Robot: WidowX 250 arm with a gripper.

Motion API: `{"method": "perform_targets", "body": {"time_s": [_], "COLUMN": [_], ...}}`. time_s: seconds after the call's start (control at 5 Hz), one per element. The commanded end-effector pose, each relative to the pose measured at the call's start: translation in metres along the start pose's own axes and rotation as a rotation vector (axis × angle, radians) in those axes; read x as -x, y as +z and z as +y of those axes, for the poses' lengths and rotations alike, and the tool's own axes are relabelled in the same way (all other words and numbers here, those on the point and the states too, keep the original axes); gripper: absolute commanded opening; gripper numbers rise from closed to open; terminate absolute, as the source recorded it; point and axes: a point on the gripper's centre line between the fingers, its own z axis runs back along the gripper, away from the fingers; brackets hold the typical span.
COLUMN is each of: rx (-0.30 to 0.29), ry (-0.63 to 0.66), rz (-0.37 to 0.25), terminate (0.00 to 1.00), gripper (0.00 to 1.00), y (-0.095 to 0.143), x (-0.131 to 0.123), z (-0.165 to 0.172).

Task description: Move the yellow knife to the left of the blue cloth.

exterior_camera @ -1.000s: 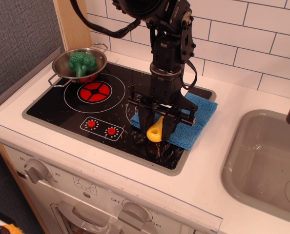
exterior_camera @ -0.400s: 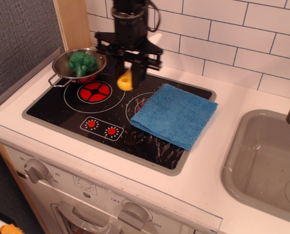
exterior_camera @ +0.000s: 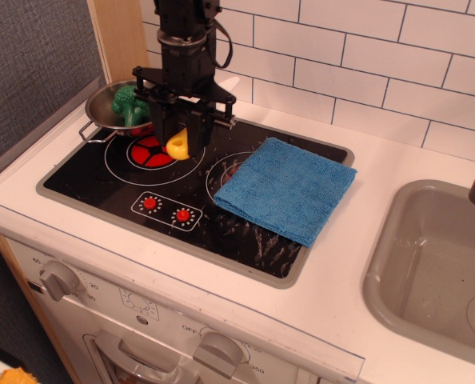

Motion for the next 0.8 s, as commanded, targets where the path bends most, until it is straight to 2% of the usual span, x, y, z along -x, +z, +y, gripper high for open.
{"method": "perform_targets", "body": {"time_s": [0.0, 0.2, 0.6], "rx": [-0.033, -0.065, -0.037], "ry": [-0.021, -0.062, -0.035], "rz": [-0.017, -0.074, -0.143], "terminate": [0.00, 0.00, 0.00], "gripper": [1.00, 1.00, 1.00], "y": [0.013, 0.025, 0.038], "x": [0.000, 0.001, 0.007], "z": [0.005, 0.000, -0.011]}}
